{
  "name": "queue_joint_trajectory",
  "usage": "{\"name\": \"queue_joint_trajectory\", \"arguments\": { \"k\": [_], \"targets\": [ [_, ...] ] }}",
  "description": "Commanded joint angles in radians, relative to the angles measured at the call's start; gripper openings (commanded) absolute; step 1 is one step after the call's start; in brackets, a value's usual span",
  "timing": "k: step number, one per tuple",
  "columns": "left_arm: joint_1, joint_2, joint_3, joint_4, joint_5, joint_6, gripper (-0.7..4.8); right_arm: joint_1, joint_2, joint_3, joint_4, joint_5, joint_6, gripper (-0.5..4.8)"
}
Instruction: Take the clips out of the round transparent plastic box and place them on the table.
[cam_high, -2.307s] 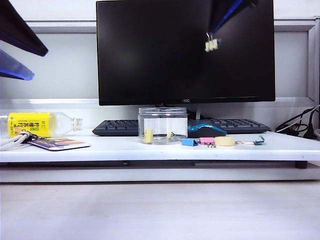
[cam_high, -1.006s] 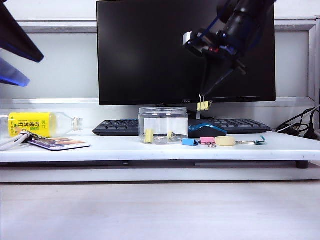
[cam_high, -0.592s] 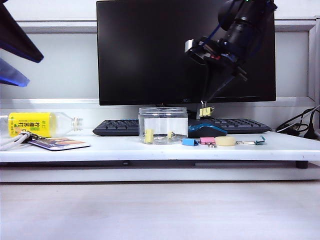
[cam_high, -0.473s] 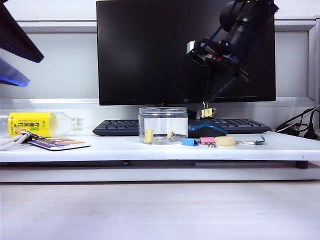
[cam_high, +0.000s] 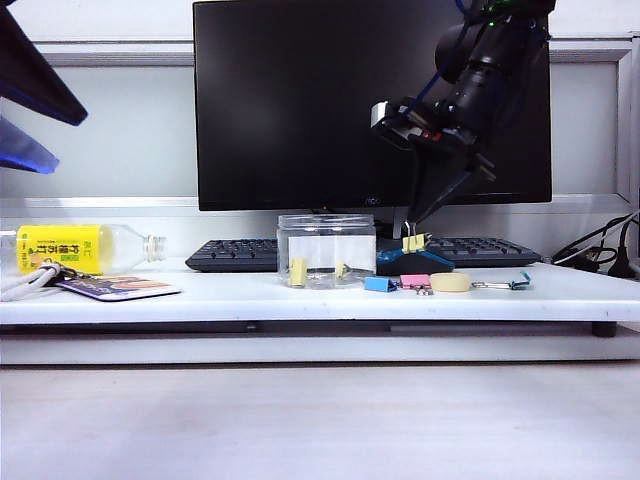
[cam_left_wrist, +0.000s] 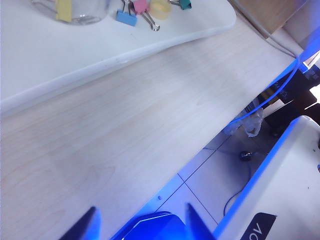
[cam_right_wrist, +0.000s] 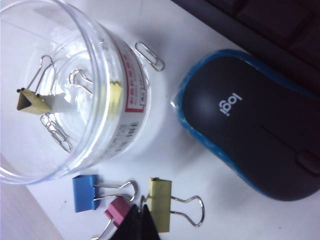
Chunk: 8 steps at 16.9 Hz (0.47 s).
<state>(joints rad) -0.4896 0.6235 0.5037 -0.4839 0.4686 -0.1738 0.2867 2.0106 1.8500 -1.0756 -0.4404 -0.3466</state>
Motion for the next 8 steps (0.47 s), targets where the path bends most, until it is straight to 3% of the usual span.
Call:
{"name": "queue_joint_trajectory", "arguments": {
  "k": [1, 3, 5, 8],
  "targets": [
    [0.0, -0.001, 0.005, 0.006, 0.002, 0.002, 2.29, 0.0, 0.005, 0.003, -0.001, -0.007, -0.004, 0.27],
    [0.0, -0.001, 0.005, 0.007, 0.002, 0.002, 2.29, 0.0, 0.007, 0.003, 0.0, -0.005, -0.014, 0.46],
    [0.0, -0.001, 0.005, 0.006, 0.001, 0.002, 2.29, -0.001, 0.008, 0.003, 0.002, -0.006, -0.014, 1.1],
    [0.0, -0.001, 0.005, 0.007, -0.001, 0.002, 2.29, -0.013, -0.061, 0.004, -0.006, -0.015, -0.024, 1.28]
  ]
}}
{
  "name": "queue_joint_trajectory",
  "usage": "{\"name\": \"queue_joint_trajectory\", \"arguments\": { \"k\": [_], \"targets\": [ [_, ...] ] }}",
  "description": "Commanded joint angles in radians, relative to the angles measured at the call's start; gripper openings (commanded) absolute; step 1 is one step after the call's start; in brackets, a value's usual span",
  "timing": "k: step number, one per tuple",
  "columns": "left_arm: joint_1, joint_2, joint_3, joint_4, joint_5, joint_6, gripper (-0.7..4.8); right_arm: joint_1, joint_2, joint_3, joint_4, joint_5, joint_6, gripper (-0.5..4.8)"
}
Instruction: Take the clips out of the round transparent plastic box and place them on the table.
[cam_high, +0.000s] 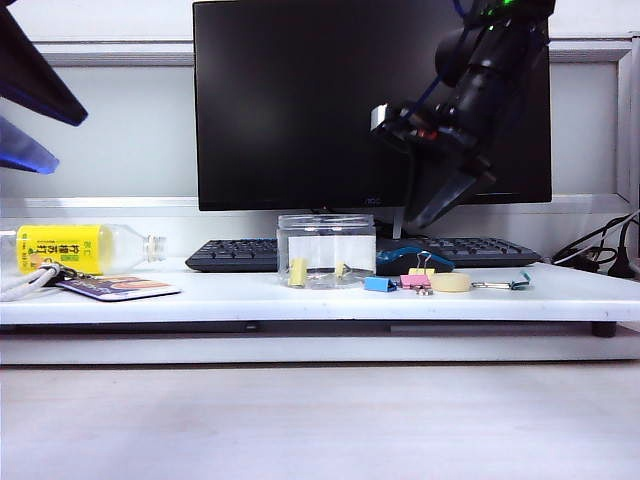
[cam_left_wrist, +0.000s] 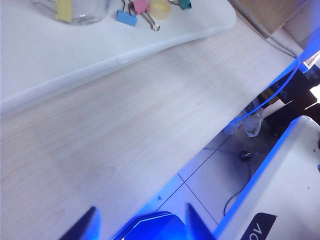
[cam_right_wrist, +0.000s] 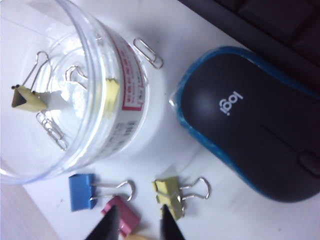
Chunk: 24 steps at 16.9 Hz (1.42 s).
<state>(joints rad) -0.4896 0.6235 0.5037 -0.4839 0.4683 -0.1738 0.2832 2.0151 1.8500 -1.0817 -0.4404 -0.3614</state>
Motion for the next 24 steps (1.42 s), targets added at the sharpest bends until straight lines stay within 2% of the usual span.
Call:
{"name": "queue_joint_trajectory", "arguments": {
  "k": [1, 4, 10, 14, 16, 19, 20, 22, 24],
  "targets": [
    [0.0, -0.001, 0.005, 0.01, 0.0, 0.002, 2.29, -0.018, -0.115, 0.004, 0.015, -0.02, -0.01, 1.28],
    [0.0, -0.001, 0.005, 0.013, 0.0, 0.002, 2.29, -0.042, -0.236, 0.004, 0.043, -0.033, -0.009, 1.28],
    [0.0, -0.001, 0.005, 0.02, 0.0, 0.006, 2.29, -0.151, -0.639, 0.003, -0.017, -0.027, -0.01, 1.27],
    [0.0, -0.001, 0.005, 0.023, 0.0, 0.006, 2.29, -0.155, -0.873, -0.017, -0.029, 0.044, -0.01, 1.27],
    [0.0, -0.001, 0.005, 0.023, 0.001, 0.006, 2.29, -0.155, -0.997, -0.1, -0.023, 0.107, -0.008, 1.27],
    [0.0, -0.001, 0.005, 0.042, 0.001, 0.005, 2.29, -0.155, -1.172, -0.315, 0.065, 0.106, 0.041, 1.27],
    [0.0, -0.001, 0.005, 0.058, 0.005, 0.002, 2.29, -0.155, -1.246, -0.44, 0.105, 0.105, 0.057, 1.27],
    [0.0, -0.001, 0.005, 0.092, 0.006, -0.034, 2.29, -0.153, -1.334, -0.652, 0.182, 0.05, 0.109, 1.27],
    [-0.001, -0.001, 0.005, 0.183, 0.007, -0.078, 2.29, -0.153, -1.347, -0.774, 0.269, -0.048, 0.152, 1.27]
  ]
}}
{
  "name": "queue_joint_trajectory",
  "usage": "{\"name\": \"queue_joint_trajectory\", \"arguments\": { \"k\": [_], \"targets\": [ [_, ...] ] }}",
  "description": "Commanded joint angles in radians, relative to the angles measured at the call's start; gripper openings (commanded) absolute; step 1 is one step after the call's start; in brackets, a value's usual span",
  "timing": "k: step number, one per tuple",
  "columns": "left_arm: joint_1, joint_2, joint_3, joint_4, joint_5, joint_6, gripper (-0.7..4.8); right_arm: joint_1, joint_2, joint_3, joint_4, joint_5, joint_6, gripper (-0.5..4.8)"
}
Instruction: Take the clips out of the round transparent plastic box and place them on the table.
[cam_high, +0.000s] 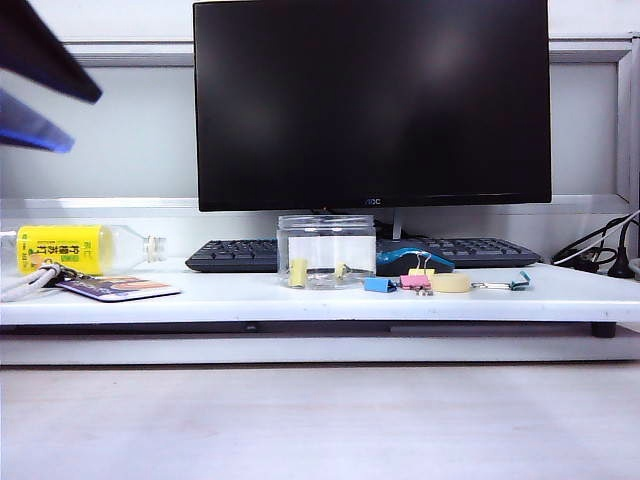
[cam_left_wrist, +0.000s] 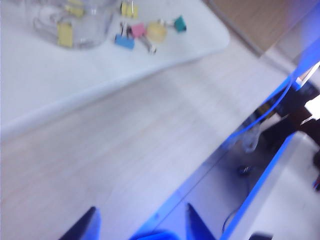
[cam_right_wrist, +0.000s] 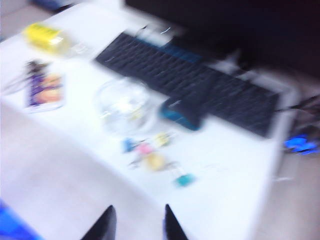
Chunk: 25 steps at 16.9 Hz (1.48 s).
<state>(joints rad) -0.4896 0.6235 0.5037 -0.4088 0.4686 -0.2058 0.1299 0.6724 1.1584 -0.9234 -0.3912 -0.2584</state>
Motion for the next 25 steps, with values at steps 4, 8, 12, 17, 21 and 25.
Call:
{"name": "queue_joint_trajectory", "arguments": {
  "k": [4, 8, 12, 17, 21, 25],
  "targets": [
    [-0.002, 0.046, 0.005, 0.356, -0.003, -0.057, 2.58, 0.002, 0.003, -0.157, 0.174, -0.154, 0.048, 1.27],
    [-0.061, 0.335, 0.086, 0.474, -0.071, 0.041, 2.94, 0.002, 0.0, -0.157, 0.188, -0.173, 0.046, 1.26],
    [-0.187, 0.605, 0.41, 0.256, -0.304, 0.28, 2.96, 0.002, 0.006, -0.158, 0.188, -0.17, 0.048, 1.26],
    [-0.188, 0.864, 0.717, 0.135, -0.365, 0.411, 2.96, 0.002, 0.058, -0.157, 0.202, -0.196, 0.082, 1.26],
    [-0.179, 1.075, 0.924, -0.011, -0.405, 0.445, 2.96, 0.002, 0.056, -0.157, 0.21, -0.226, 0.083, 1.26],
    [-0.156, 1.224, 1.087, -0.142, -0.408, 0.5, 2.96, 0.01, 0.053, -0.157, 0.21, -0.239, 0.083, 1.26]
  ]
}}
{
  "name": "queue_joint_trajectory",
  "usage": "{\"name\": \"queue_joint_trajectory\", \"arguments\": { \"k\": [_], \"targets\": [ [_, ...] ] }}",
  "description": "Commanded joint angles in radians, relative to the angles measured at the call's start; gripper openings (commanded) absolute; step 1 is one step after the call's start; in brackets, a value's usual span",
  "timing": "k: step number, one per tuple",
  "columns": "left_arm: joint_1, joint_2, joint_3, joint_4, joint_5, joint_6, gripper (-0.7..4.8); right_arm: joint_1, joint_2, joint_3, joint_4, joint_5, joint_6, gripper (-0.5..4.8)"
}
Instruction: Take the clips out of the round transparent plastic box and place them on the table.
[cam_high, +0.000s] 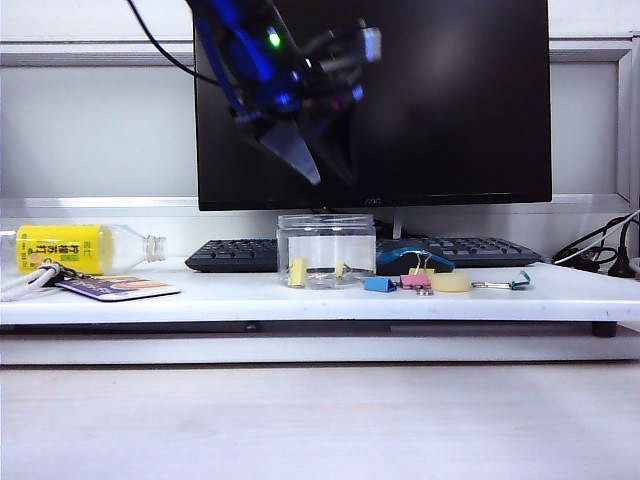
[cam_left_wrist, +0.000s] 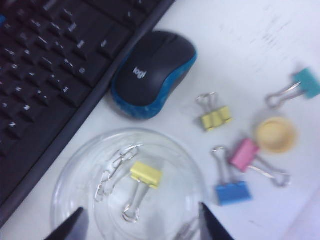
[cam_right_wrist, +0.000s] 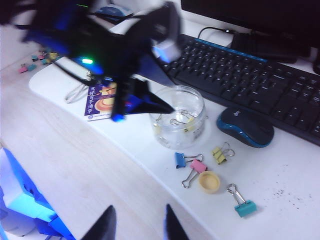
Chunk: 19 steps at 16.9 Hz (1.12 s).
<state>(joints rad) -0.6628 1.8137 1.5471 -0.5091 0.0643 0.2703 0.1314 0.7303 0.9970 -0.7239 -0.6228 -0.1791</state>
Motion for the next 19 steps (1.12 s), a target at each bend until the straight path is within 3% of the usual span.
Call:
{"name": "queue_joint_trajectory", "arguments": {
  "k": [1, 4, 7, 8, 10, 13, 16, 19],
  "targets": [
    [0.026, 0.047, 0.058, -0.053, -0.001, 0.037, 2.96, 0.019, -0.006, 0.005, 0.01, -0.008, 0.003, 1.26],
    [0.082, 0.098, 0.144, -0.121, 0.033, 0.109, 2.96, 0.052, -0.005, 0.004, 0.01, -0.005, 0.002, 1.26],
    [0.111, 0.105, 0.165, -0.141, 0.164, 0.149, 2.95, 0.051, -0.006, 0.004, 0.011, -0.005, -0.001, 1.26],
    [0.116, 0.105, 0.165, -0.177, 0.217, 0.203, 2.95, 0.051, -0.005, 0.004, 0.011, -0.005, -0.005, 1.26],
    [0.115, 0.106, 0.164, -0.214, 0.236, 0.313, 2.95, 0.051, -0.005, 0.004, 0.011, -0.005, -0.005, 1.26],
    [0.112, 0.163, 0.169, -0.183, 0.276, 0.418, 2.73, 0.051, -0.005, 0.004, 0.011, -0.005, -0.005, 1.26],
    [0.112, 0.204, 0.171, -0.134, 0.278, 0.451, 2.73, 0.051, -0.005, 0.0, 0.011, -0.005, -0.005, 1.26],
    [0.113, 0.248, 0.263, -0.226, 0.297, 0.454, 2.73, 0.051, -0.005, -0.023, 0.019, -0.005, -0.004, 1.26]
  ]
}}
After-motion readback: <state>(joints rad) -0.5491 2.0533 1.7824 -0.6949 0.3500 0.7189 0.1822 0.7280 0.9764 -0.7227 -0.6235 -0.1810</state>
